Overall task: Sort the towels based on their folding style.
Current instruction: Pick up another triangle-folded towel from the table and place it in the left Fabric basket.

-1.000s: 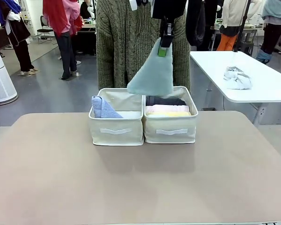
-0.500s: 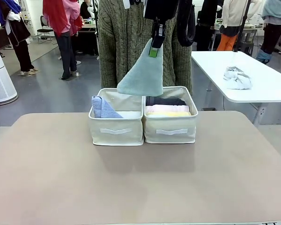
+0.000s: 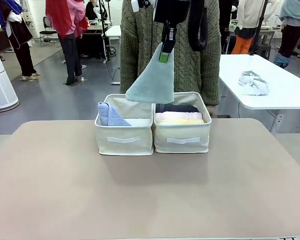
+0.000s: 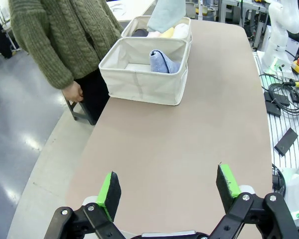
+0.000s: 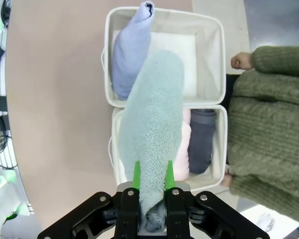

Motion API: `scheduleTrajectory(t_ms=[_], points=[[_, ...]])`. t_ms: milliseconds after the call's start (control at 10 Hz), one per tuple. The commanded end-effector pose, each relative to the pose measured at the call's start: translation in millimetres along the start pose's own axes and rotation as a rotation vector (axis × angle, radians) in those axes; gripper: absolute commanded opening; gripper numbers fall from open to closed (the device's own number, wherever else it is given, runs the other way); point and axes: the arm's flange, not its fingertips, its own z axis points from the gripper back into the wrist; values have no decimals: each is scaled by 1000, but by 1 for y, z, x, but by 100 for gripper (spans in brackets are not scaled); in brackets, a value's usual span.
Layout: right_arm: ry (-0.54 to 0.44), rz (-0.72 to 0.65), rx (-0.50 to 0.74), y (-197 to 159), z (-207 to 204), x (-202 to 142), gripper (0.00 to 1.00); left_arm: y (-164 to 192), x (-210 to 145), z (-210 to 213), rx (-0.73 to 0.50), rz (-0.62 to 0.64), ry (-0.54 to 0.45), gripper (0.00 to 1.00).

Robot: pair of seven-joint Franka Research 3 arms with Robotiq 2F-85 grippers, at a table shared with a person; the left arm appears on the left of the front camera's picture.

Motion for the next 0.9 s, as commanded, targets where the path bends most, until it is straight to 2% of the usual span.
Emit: scheduleTrajectory(t_ms=[0, 400, 600, 800], points=[[-5, -25, -35, -31, -14, 25, 19, -1, 0, 0, 2, -8, -15, 100], [-35, 12, -59, -56, -41, 50, 19, -1, 0, 0, 2, -8, -15, 100], [-107, 72, -30, -60, -54, 63, 19, -1, 0, 0, 2, -8, -15, 100], [-98, 122, -55, -61, -70, 67, 19, -1, 0, 0, 2, -8, -15, 100]])
